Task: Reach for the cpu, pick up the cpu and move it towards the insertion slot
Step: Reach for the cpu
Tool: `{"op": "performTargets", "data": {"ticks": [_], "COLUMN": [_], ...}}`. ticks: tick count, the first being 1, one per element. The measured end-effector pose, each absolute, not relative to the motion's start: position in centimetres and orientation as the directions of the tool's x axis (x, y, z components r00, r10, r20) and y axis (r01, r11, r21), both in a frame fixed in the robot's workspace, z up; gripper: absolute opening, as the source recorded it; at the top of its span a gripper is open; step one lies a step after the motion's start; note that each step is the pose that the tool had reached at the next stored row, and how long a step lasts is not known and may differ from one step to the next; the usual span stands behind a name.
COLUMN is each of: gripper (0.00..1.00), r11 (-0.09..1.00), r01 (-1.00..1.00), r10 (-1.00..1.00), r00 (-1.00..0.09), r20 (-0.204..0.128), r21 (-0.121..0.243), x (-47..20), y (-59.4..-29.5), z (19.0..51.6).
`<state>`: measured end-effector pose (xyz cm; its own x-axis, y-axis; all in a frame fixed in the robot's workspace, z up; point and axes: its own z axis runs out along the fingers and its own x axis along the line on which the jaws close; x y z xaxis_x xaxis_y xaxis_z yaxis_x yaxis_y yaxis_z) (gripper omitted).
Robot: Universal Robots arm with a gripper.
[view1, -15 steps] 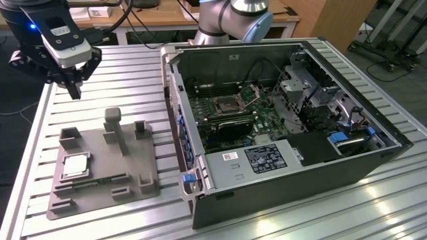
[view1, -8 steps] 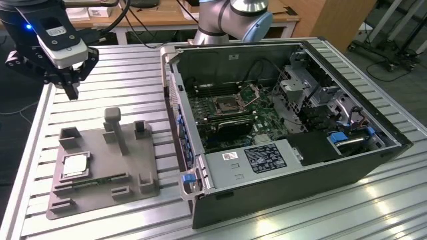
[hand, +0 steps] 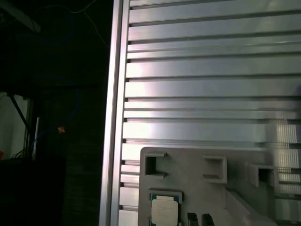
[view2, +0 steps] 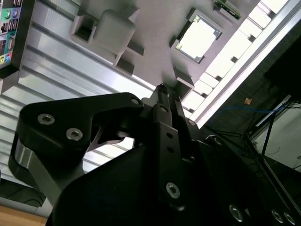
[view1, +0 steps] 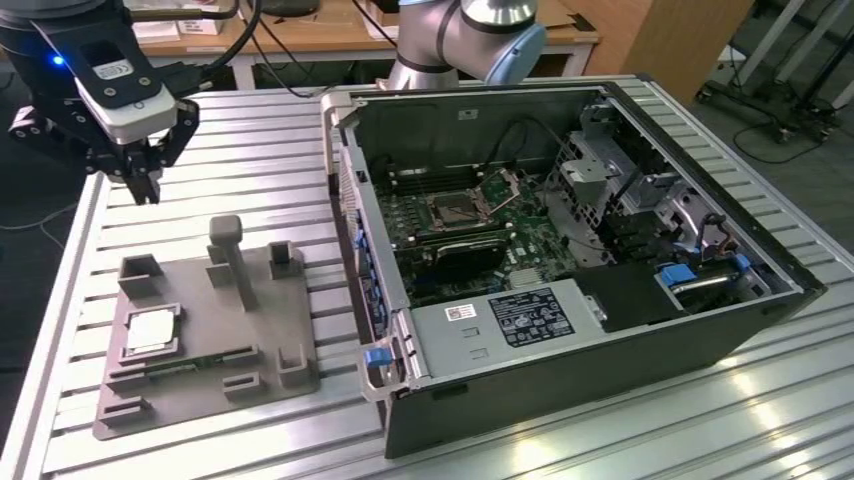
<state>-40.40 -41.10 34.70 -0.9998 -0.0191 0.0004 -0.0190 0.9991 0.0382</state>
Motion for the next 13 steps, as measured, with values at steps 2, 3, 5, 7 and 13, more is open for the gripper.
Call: {"op": "performTargets", "data": {"ticks": [2,3,5,7,13], "gripper": [0.19,0.25,0.26,0.26,0.33], "r11": [0.999,0.999,0.999,0.999,0.999], "r01": [-0.019,-0.019,-0.019,-0.019,-0.019], "r10": [-0.019,-0.019,-0.019,-0.019,-0.019], "r00": [-1.000,-1.000,-1.000,-1.000,-1.000], "r20": [0.000,0.000,0.001,0.001,0.001], "r21": [0.038,0.038,0.038,0.038,0.038], "x": [-40.42,-40.43,-40.44,-40.44,-40.44], "y": [-41.16,-41.18,-41.21,-41.21,-41.21], "z": [34.66,34.64,34.60,34.59,34.57]}}
